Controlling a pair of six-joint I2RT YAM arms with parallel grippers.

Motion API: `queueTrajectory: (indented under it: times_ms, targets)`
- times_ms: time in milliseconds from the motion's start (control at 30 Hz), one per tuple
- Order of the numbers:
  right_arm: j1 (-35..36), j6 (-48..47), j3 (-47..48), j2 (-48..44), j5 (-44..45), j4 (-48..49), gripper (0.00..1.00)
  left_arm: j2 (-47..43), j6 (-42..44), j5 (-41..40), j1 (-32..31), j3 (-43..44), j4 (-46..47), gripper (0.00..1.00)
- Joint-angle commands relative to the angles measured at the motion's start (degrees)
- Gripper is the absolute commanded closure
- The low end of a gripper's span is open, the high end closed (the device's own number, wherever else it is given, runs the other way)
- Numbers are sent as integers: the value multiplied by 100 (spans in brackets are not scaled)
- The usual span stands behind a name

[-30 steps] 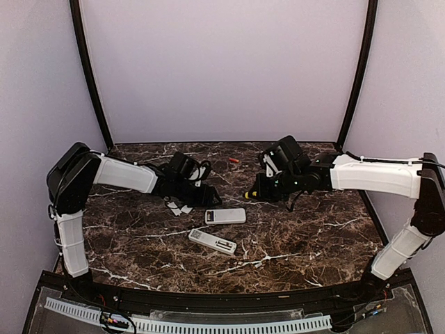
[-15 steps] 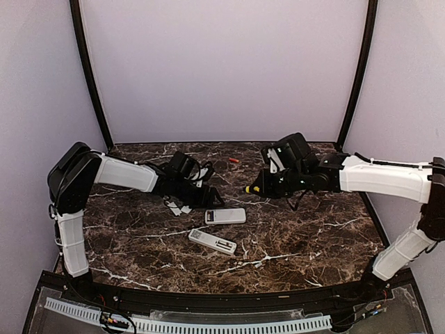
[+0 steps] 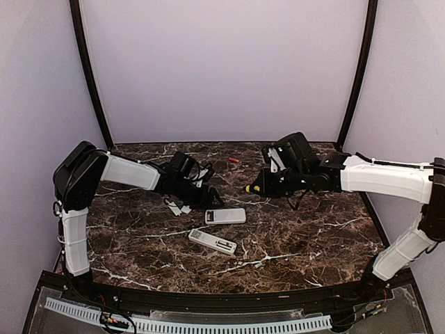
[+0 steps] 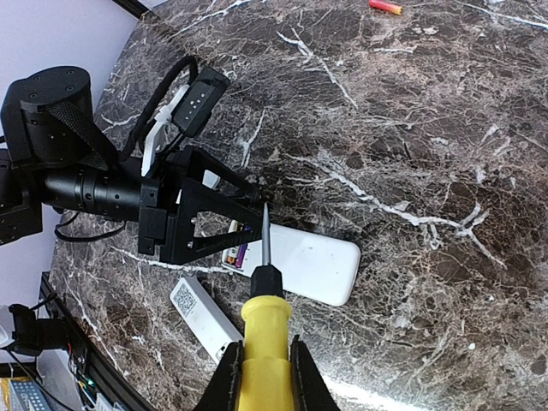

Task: Unload the batteries from the remote control
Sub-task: Adjust the remote control without the battery cover at the center of the board.

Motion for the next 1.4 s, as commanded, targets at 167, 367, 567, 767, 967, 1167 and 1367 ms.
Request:
queueTrajectory:
  times_ms: [167,367,567,767,967,1167,1367]
  targets:
    - [-29,31,-1,11,11,75,100,-21,-162,688,13,-320,234,33]
    - [-29,38,-19,-5,52,17,100,-235,-353,779,-110,-739,482,34]
    - [-29,57,-45,-9,86,-37,100,-500,-527,672,-418,-969,562,34]
    - [-29,67,-66,-7,85,-62,100,-572,-740,465,-799,-1076,481,34]
    - [-14,47,-84,-14,127,-273,100,-853,-849,65,-905,-1156,327,34]
    - [180,-99,-302,-195,113,-540,100,-1201,-822,-641,-868,-960,-339,33]
    - [496,-243,-374,-243,146,-954,100,-1166,-894,-1005,-792,-744,-402,32]
